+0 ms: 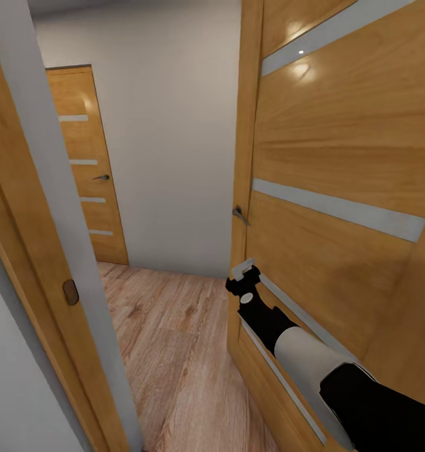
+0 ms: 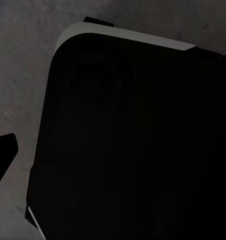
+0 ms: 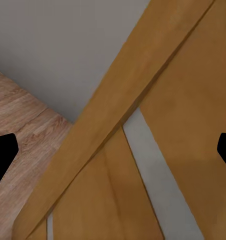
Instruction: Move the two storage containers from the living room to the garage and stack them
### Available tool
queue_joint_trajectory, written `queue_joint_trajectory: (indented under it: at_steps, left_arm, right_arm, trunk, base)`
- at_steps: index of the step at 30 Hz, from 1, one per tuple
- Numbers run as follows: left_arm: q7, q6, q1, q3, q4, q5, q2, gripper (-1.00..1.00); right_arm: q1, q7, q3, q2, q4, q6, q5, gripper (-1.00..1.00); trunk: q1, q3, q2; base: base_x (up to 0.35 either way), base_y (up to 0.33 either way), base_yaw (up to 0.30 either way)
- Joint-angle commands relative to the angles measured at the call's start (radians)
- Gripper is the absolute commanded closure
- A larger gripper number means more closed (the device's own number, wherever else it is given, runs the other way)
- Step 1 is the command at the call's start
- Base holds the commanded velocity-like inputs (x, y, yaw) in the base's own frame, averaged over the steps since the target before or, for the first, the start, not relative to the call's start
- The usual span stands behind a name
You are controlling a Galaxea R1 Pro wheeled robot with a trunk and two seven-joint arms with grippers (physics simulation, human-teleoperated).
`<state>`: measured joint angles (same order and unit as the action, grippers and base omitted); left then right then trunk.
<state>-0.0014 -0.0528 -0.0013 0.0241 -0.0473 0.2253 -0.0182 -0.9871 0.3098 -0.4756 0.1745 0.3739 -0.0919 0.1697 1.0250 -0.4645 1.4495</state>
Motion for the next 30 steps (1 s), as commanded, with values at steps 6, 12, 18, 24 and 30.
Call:
queue_joint_trajectory:
  at_steps: [6,12,18,24,30]
  left_arm:
    - [0.000,-0.002,0.000,0.001,0.000,0.005,0.000,-1.00]
    - [0.000,-0.002,0.000,0.002,0.000,0.005,0.000,-1.00]
    - [0.000,-0.002,0.001,0.002,0.000,0.005,0.000,-1.00]
    - [0.000,-0.002,0.000,0.002,0.000,0.005,0.000,-1.00]
    - [0.000,-0.002,0.000,0.001,0.000,0.005,0.000,-1.00]
  right_arm:
    - [0.014,0.004,-0.004,0.000,-0.001,0.002,0.009,-1.00]
    - [0.043,0.007,-0.004,0.000,0.000,0.003,0.010,-1.00]
    - [0.045,0.014,-0.004,0.000,0.001,0.005,0.012,-1.00]
    - [0.045,0.092,-0.004,0.000,-0.001,0.078,0.010,-1.00]
    - [0.045,0.096,-0.003,0.000,-0.002,0.092,0.008,-1.00]
  trunk:
    - [0.000,-0.001,0.001]
    - [0.000,-0.001,0.001]
    - [0.000,-0.001,0.001]
    - [0.000,-0.001,0.001]
    - [0.000,-0.001,0.001]
  base:
    - [0.000,0.000,-0.008]
    - [0.000,0.000,-0.138]
    - [0.000,0.000,-0.024]
    - [0.000,0.000,-0.002]
    - [0.012,0.000,0.000]
